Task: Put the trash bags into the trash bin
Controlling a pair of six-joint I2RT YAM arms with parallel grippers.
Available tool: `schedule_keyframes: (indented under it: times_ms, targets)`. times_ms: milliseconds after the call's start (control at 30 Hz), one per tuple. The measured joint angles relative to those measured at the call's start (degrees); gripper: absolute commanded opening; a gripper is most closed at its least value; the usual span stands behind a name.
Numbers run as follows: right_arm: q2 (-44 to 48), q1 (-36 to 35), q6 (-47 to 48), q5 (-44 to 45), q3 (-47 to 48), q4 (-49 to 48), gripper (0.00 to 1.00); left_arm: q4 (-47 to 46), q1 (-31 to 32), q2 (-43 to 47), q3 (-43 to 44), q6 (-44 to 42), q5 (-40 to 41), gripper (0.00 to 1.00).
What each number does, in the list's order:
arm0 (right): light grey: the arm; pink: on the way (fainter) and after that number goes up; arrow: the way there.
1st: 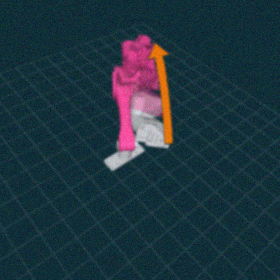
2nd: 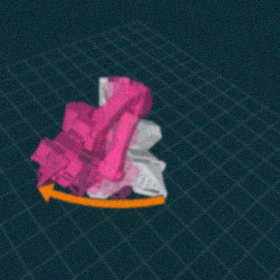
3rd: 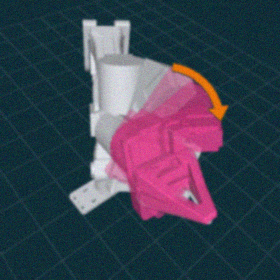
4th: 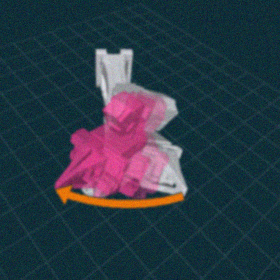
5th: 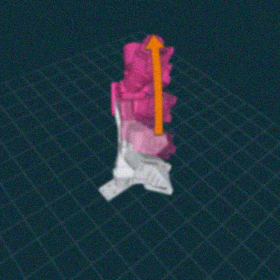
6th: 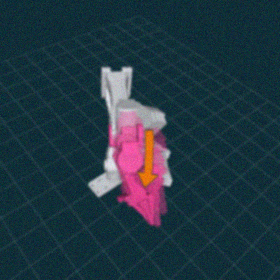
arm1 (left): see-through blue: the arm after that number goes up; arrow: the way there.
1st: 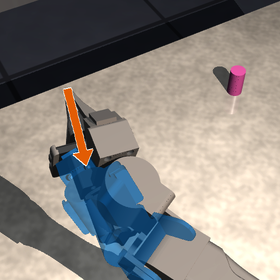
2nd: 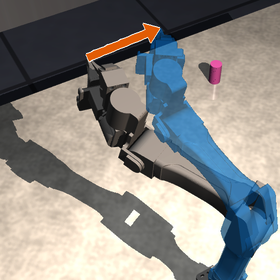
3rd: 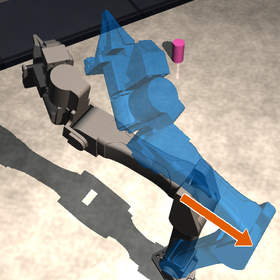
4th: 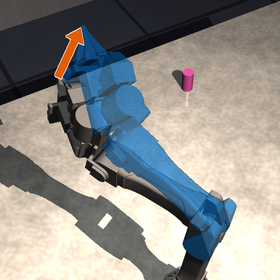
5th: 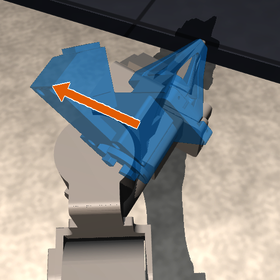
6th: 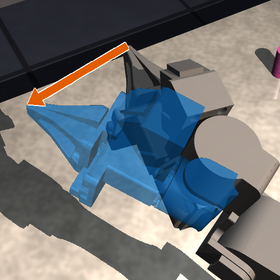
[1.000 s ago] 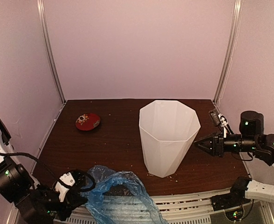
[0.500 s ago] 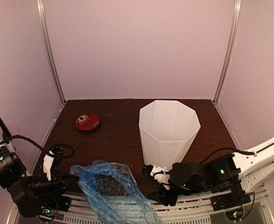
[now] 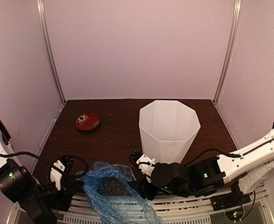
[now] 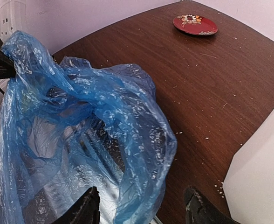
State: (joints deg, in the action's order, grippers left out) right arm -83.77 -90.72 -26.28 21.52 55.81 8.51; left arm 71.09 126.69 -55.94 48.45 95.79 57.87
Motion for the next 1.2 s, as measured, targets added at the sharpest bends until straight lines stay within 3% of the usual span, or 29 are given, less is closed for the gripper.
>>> schedule_keyframes:
  times_ms: [433, 567, 700, 767, 1000, 1200]
  targets:
    - [-5.9, 1.1, -5.6, 2.6, 1.5, 1.4, 0.59, -1.5, 0.0, 1.0, 0.2, -1.7, 0.0, 0.00]
    - [-5.9, 2.8, -6.1, 2.2, 1.2, 0.1, 0.39, -2.2, 0.0, 1.0, 0.2, -2.0, 0.0, 0.00]
    - [-6.1, 5.3, -5.3, -0.3, -0.3, -3.2, 0.01, -3.9, -0.5, 1.9, 0.2, -3.0, 0.0, 0.00]
    - [-6.4, 6.0, -4.5, -1.0, -0.2, -3.6, 0.00, -5.9, -2.2, 3.1, 0.2, -5.3, -0.1, 0.00]
    - [-5.2, 6.2, -3.7, -0.3, 1.7, -3.2, 0.00, -16.0, -19.8, 7.1, 2.3, -21.9, -4.1, 0.00]
    - [1.5, 6.1, -5.0, 4.1, 1.9, -2.8, 0.00, -25.8, -39.3, 4.5, 6.4, -40.8, -15.2, 0.00]
